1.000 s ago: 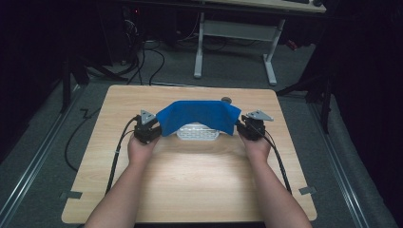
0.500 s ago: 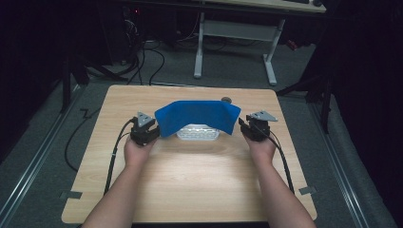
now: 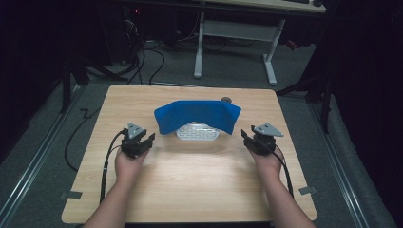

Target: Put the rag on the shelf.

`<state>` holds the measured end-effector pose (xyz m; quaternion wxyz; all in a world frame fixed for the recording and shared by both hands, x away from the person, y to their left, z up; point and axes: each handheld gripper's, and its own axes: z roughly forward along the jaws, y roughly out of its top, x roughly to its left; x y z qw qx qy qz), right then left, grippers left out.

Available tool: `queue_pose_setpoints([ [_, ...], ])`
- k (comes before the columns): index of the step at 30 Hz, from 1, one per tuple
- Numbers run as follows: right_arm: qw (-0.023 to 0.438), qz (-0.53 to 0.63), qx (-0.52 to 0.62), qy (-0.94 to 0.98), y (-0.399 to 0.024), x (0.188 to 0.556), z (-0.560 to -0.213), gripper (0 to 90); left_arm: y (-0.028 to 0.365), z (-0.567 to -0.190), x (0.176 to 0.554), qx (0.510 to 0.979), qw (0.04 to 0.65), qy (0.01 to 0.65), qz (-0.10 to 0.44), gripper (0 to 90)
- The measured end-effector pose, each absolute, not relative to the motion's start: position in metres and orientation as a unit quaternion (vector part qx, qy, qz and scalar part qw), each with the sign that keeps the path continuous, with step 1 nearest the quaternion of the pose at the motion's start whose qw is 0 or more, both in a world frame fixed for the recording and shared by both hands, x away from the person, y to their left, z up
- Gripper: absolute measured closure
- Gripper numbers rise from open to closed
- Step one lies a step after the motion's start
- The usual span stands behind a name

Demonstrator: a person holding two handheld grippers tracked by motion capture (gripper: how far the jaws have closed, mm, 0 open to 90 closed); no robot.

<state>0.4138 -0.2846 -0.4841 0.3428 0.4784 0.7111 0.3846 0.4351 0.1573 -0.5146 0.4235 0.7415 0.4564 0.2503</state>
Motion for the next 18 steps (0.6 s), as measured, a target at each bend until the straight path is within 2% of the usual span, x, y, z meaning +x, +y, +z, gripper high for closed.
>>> queue_pose_setpoints([
  [12,0.332,0.376,0.468,0.728,-0.288,0.34,-0.502,42.7,0.158,-0.523,0.36,0.77,0.426,0.413,0.235,54.8],
  [14,0.313,0.379,0.456,0.742,-0.288,0.316,-0.509,41.9,0.159,-0.523,0.345,0.769,0.437,0.414,0.213,54.0],
  [15,0.313,0.379,0.456,0.742,-0.288,0.316,-0.509,41.9,0.158,-0.524,0.338,0.77,0.44,0.414,0.205,54.0],
  [18,0.299,0.369,0.449,0.757,-0.291,0.295,-0.516,42.2,0.153,-0.528,0.311,0.788,0.422,0.4,0.2,53.9],
])
